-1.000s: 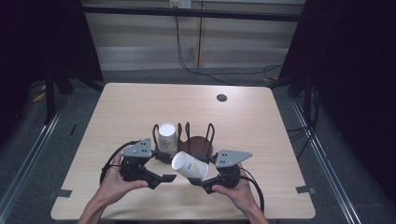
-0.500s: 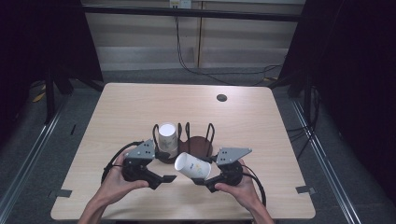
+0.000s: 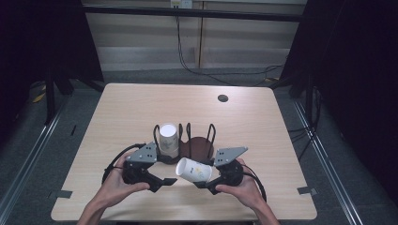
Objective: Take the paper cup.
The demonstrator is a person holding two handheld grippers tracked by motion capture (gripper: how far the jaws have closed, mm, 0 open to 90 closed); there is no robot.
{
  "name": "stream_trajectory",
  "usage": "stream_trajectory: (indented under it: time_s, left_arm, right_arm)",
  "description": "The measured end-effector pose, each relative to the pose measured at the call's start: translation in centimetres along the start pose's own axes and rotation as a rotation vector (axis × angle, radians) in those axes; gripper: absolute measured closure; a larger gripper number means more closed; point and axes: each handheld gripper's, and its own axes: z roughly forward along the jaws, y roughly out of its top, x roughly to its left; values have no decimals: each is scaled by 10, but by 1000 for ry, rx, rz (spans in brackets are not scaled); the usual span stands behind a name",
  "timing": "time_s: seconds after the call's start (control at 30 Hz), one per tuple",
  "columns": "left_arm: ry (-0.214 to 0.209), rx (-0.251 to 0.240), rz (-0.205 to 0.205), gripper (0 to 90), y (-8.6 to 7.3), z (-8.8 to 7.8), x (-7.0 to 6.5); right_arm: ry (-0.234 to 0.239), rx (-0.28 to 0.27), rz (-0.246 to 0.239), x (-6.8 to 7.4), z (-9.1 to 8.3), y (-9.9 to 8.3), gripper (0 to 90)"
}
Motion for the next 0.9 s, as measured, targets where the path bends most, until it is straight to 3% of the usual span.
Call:
stream_trajectory:
  time_s: [0.2, 0.27, 0.33, 0.5, 0.67, 0.73, 0.8, 0.9]
  left_arm:
    - [-23, 31, 12, 195, 0, 5, -2]
    - [-73, 18, 25, 184, 1, 7, -2]
    - [-70, 23, 49, 222, 2, 8, -4]
    - [-78, 38, 57, 233, 4, 11, -4]
    - [-68, 84, 68, 242, 5, 12, -5]
    - [-70, 85, 65, 250, 4, 12, -5]
    - [-64, 118, 64, 247, 1, 13, -3]
    - [-50, 112, 51, 209, -1, 12, -1]
  right_arm:
    - [19, 61, -29, 1, 3, 9, 267]
    - [27, 70, -32, 1, 4, 11, 268]
    - [34, 95, -37, 1, 5, 13, 268]
    - [37, 116, -40, 0, 6, 16, 267]
    - [48, 166, -56, 1, 13, 21, 267]
    - [52, 174, -62, 1, 16, 22, 268]
    - [50, 194, -71, 1, 17, 23, 268]
    - [47, 215, -79, 1, 18, 26, 269]
